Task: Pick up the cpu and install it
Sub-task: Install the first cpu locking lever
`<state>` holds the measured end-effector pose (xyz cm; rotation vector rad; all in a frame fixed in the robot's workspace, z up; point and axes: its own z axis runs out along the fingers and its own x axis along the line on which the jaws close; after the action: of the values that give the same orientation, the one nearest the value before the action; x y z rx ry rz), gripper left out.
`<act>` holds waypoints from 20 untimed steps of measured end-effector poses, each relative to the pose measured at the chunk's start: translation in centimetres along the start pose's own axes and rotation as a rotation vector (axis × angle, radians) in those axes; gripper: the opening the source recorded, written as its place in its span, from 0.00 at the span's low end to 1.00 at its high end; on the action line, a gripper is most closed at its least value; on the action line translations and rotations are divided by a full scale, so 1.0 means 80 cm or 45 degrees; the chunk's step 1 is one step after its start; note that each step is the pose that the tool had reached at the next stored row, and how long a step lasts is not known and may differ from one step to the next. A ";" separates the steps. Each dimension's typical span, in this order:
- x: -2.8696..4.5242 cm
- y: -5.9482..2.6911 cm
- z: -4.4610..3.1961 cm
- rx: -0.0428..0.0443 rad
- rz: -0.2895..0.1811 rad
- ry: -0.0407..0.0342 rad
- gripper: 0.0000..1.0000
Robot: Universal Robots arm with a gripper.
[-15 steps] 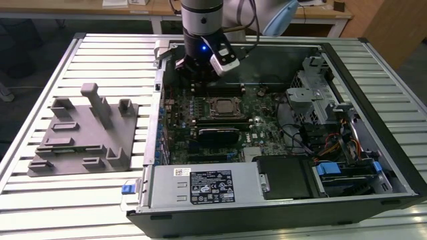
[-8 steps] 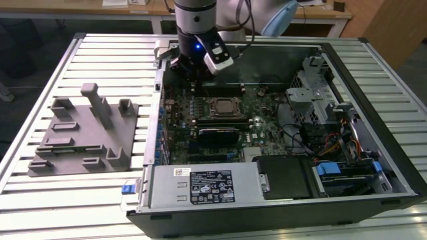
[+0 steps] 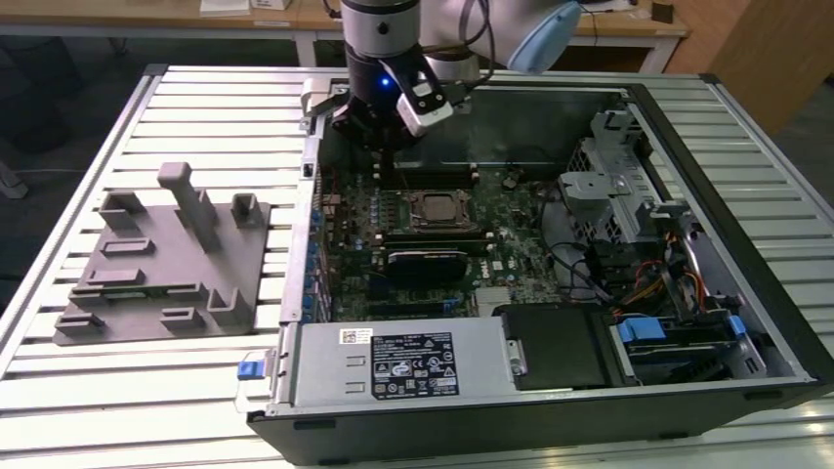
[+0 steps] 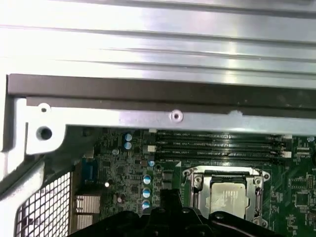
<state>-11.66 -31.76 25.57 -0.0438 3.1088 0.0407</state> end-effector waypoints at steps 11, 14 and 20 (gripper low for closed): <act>-0.0007 0.012 0.0003 0.000 0.001 -0.0002 0.11; -0.0052 0.012 0.0004 0.000 0.001 -0.0002 0.11; -0.0149 0.012 0.0007 0.000 0.003 -0.0002 0.11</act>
<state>-10.49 -30.77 25.58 -0.0397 3.1087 0.0406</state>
